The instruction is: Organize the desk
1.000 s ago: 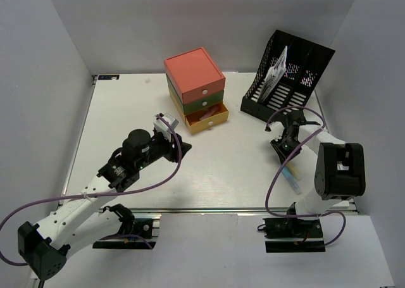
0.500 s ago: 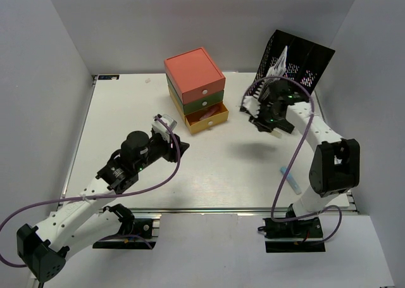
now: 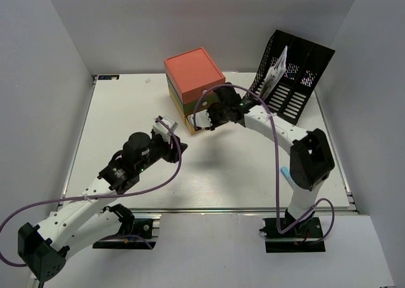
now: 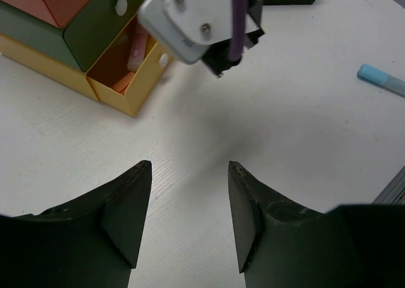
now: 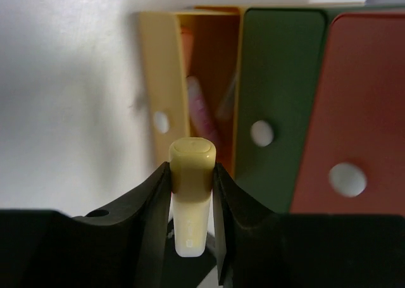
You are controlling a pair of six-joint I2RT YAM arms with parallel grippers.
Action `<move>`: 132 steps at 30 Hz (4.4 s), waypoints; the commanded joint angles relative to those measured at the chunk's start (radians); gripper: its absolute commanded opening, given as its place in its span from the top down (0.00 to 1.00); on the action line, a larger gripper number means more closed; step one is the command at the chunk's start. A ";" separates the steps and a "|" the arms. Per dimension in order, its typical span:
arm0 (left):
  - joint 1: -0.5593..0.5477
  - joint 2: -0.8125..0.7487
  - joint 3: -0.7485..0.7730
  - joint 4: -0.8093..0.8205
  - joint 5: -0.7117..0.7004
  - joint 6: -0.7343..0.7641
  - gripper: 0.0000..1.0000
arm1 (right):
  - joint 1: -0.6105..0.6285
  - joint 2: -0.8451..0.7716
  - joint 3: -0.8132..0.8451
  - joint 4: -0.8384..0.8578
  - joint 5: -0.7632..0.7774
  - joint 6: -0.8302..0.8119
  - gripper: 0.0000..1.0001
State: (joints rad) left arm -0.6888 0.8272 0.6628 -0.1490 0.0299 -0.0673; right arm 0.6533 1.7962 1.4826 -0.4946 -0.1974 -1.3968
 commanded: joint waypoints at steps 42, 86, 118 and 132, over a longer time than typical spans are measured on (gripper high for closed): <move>-0.018 0.138 -0.005 0.220 0.284 -0.185 1.00 | -0.039 -0.095 0.099 0.166 0.076 0.770 1.00; 0.003 0.092 0.109 -0.012 0.085 -0.174 0.23 | -0.598 -0.302 -0.717 -0.190 0.256 0.719 0.38; 0.003 0.102 0.072 0.012 0.038 -0.078 0.23 | -0.089 -0.108 -0.035 0.013 0.039 -0.079 1.00; 0.003 0.109 0.075 0.006 0.039 -0.068 0.23 | 0.049 0.251 0.373 0.028 0.096 -0.053 1.00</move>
State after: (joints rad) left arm -0.6891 0.9432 0.7414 -0.1535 0.0692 -0.1459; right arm 0.6884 2.0098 1.7775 -0.4644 -0.1318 -1.4685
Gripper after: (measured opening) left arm 0.766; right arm 0.348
